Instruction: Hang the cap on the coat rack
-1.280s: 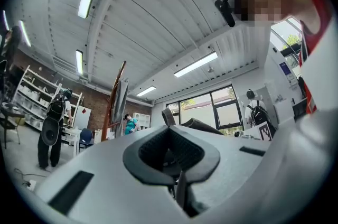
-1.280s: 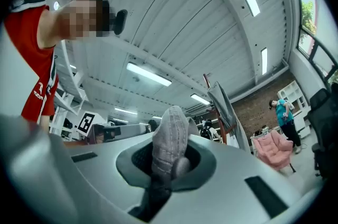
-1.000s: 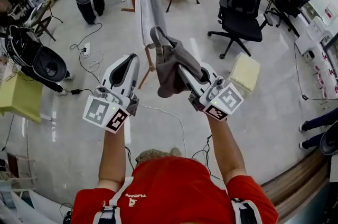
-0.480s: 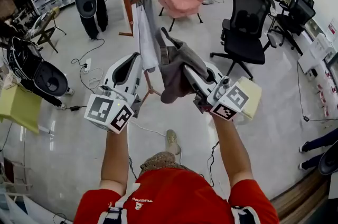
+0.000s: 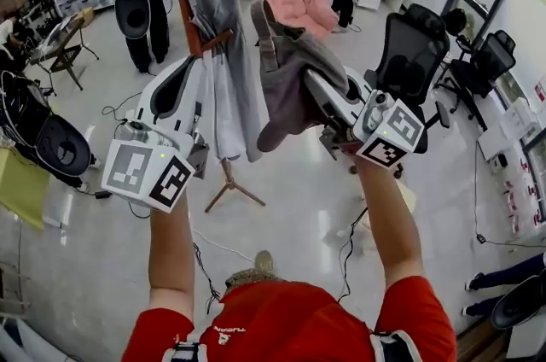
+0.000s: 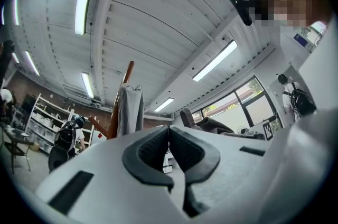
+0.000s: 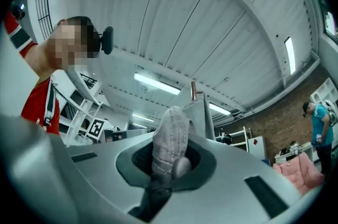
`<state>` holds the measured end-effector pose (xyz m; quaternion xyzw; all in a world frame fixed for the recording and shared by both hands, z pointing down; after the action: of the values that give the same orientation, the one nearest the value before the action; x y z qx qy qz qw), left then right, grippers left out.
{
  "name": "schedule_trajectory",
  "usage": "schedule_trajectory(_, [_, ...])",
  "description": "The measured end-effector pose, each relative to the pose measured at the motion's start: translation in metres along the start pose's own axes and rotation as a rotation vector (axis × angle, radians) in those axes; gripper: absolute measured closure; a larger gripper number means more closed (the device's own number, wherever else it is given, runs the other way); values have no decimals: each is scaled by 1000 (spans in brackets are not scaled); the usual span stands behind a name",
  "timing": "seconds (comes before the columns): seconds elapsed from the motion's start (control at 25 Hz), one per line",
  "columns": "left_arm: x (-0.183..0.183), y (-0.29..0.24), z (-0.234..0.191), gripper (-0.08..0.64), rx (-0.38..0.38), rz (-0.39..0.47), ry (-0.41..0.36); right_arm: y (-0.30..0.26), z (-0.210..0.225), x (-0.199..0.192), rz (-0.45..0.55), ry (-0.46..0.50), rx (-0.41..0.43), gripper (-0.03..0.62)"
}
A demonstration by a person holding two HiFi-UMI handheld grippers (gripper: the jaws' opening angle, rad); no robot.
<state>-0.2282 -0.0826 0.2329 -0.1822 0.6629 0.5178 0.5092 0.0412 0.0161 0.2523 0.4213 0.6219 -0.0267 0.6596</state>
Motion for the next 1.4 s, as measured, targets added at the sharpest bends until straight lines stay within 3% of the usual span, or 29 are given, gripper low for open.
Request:
schedule_trajectory(0.48, [25, -62, -60, 551, 105, -28, -89, -105, 206, 41, 41, -73, 183, 554])
schedule_trajectory(0.64, [33, -77, -66, 551, 192, -72, -171, -170, 254, 48, 102, -85, 393, 554])
schedule_trajectory(0.8, [36, -91, -71, 551, 276, -50, -173, -224, 299, 46, 119, -108, 551, 554])
schedule_trajectory(1.12, [90, -118, -56, 551, 464, -15, -265, -365, 349, 78, 185, -207, 801, 554])
schedule_trajectory(1.4, [80, -125, -42, 551, 575, -25, -348, -431, 372, 71, 219, -342, 891, 554])
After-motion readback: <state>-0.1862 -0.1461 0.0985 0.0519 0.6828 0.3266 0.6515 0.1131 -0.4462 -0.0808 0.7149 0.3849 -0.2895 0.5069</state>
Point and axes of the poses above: the fingertips, and each gripper's own axes: y backward along the fingers, z to its right, x out of its top, the point moved 9 cm from there along y, backward along the fingers, and after that the axes turned 8 degrees about z, right-handed, at the moved point
